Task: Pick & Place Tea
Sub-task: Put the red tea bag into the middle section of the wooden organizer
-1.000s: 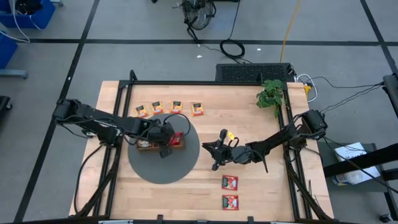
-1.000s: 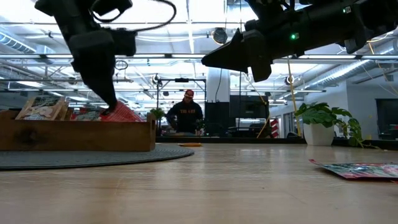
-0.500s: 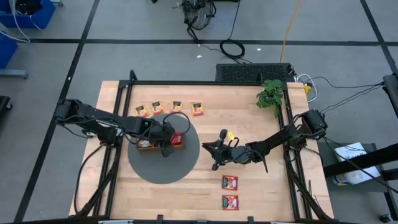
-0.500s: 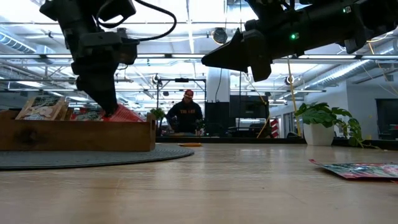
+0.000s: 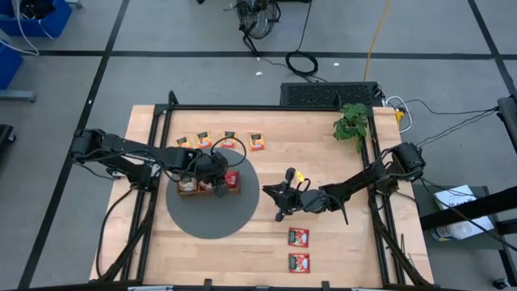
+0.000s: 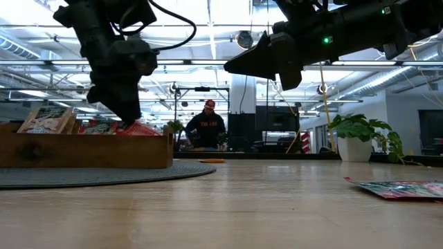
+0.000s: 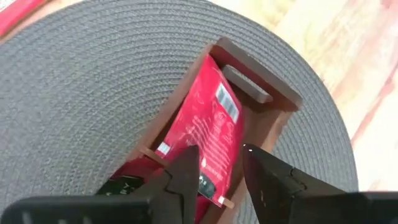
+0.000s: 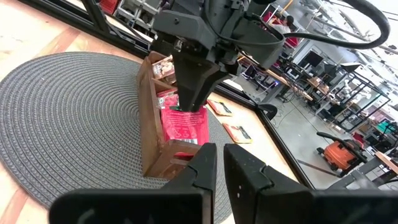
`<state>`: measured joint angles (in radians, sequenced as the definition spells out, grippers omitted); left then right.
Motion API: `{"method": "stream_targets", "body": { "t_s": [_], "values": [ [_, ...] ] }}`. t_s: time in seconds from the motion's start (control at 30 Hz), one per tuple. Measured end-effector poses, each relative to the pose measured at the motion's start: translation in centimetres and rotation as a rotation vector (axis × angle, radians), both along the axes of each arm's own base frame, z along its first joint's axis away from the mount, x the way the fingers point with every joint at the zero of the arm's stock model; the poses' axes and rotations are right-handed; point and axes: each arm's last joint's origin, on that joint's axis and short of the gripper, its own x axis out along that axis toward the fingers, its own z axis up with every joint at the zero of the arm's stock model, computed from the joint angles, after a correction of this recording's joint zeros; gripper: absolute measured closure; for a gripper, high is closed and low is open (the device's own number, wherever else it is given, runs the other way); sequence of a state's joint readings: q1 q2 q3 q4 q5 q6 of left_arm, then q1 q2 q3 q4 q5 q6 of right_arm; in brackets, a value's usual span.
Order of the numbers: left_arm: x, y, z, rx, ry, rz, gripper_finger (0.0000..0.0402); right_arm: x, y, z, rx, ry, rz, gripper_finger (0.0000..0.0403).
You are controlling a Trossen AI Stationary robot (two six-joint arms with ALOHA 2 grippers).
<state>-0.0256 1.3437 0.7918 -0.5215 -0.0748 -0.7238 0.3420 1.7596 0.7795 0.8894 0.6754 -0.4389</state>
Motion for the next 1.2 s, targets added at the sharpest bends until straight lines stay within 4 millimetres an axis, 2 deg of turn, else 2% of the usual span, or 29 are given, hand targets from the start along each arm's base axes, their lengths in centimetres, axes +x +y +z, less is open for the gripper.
{"method": "stream_targets", "body": {
  "t_s": [0.27,0.53,1.2],
  "values": [
    [-0.5,0.1,0.8,-0.043,-0.027,-0.017,0.029,0.0,0.0,0.0,0.0,0.0,0.0,0.0385],
    [-1.5,0.6,0.8,0.07,0.051,0.095,0.0291,0.0,0.0,0.0,0.001,-0.002,0.0,0.0385],
    [-1.0,0.5,0.6,0.014,0.016,0.127,0.0291,0.0,0.0,0.0,0.001,-0.003,0.0,0.0385]
  ]
}}
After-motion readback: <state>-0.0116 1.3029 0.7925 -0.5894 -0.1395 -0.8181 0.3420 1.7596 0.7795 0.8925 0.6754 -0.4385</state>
